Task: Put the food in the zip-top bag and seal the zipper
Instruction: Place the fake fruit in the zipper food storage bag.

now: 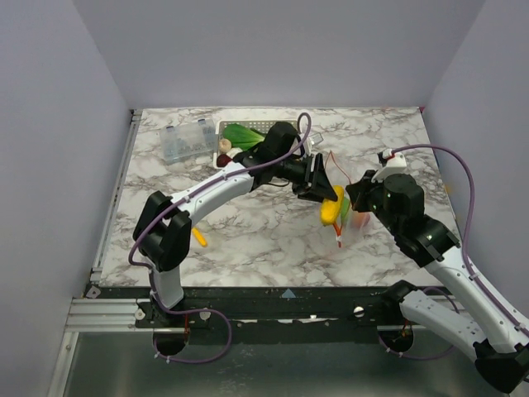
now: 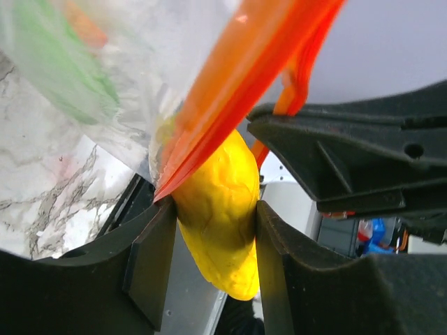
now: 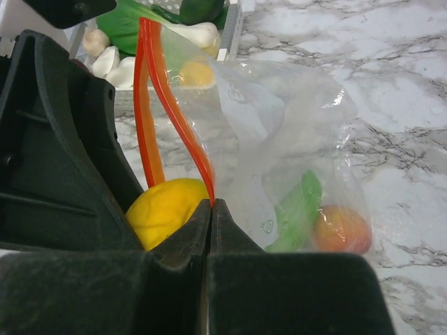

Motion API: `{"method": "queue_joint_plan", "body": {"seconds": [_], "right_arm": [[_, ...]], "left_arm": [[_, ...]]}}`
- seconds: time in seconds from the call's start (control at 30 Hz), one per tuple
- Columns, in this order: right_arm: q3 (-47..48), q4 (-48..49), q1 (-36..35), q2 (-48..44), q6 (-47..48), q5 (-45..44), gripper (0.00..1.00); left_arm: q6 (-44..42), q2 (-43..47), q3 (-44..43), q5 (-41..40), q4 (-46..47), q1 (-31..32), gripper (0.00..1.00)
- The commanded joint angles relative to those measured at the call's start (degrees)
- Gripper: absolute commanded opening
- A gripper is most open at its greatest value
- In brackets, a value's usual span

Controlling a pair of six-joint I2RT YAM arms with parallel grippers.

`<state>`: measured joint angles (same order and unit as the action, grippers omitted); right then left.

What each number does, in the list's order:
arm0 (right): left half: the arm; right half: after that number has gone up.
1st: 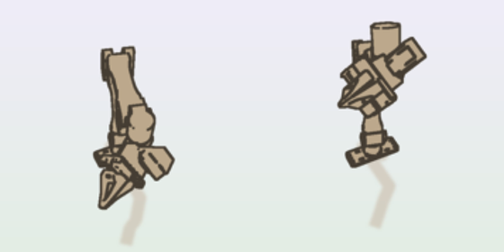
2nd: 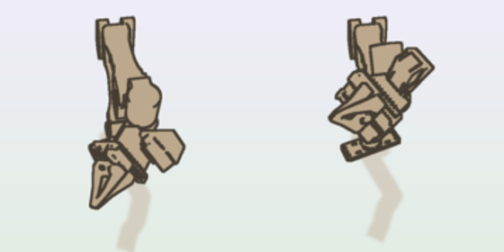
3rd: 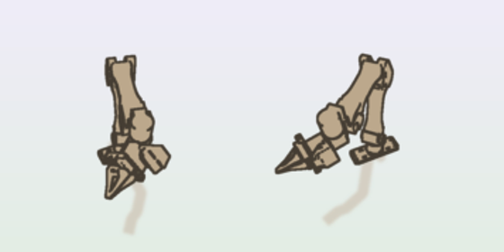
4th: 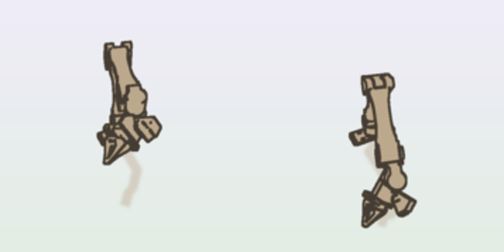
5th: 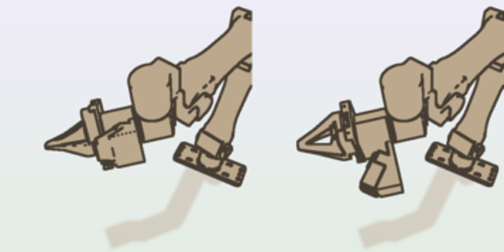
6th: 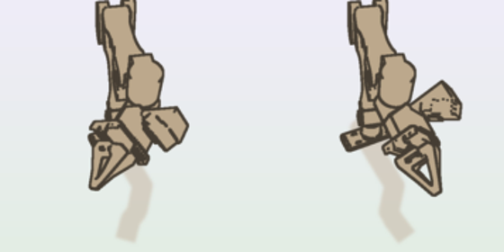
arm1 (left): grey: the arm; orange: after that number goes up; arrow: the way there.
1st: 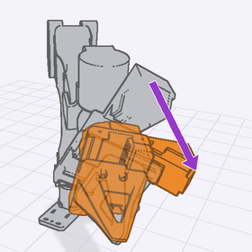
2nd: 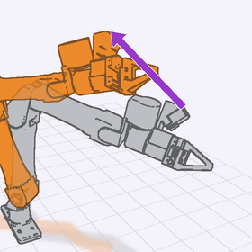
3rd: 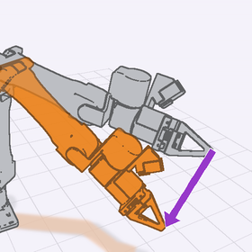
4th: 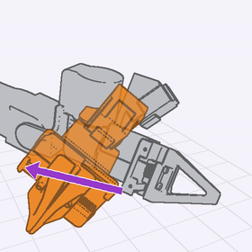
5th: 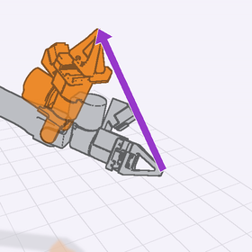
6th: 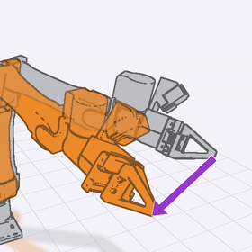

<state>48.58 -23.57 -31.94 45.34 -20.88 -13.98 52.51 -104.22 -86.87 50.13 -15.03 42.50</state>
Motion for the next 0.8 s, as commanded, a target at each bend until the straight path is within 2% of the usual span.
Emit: {"method": "queue_joint_plan", "body": {"seconds": [0.0,0.07,0.13,0.23,0.37,0.47,0.57,0.63,0.77], "right_arm": [[0.6,1.3,-0.4,-0.3,1.2,2.2,0.01],[0.5,1.2,-0.3,-0.4,1.1,2.4,0.01],[0.3,1.5,-0.4,-0.6,1.0,3.1,0.01],[0.4,1.8,-0.4,-0.6,1.0,3.7,0.01],[0.1,1.3,-0.4,-0.8,0.5,3.6,0.01],[-0.1,1.7,-0.4,-1.2,0.3,3.5,0.01],[-0.1,1.6,-0.4,-1.1,0.1,2.9,0.01],[-0.1,1.2,-0.4,-0.8,-0.2,2.0,0.01],[-0.1,1.2,-0.4,-0.7,-0.4,1.5,0.01]], "left_arm": [[11.7,1.4,1.5,-8.8,1.7,0.1,0.15],[18.4,2.5,4.8,-11.6,7.4,0.2,0.15],[19.9,2.4,4.3,-14.3,8.5,0.4,0.17],[16.8,1.3,1.0,-17.3,8.3,0.4,0.29],[10.2,-0.1,-5.2,-23.1,1.6,0.7,0.41],[8.2,-0.3,-6.1,-24.9,1.9,1.0,0.66],[6.9,-0.4,-7.3,-25.6,0.6,1.4,0.82],[5.2,-0.2,-8.6,-26.7,-1.6,1.8,0.88],[4.2,1.0,-8.2,-27.1,-2.3,1.8,0.89]]}}
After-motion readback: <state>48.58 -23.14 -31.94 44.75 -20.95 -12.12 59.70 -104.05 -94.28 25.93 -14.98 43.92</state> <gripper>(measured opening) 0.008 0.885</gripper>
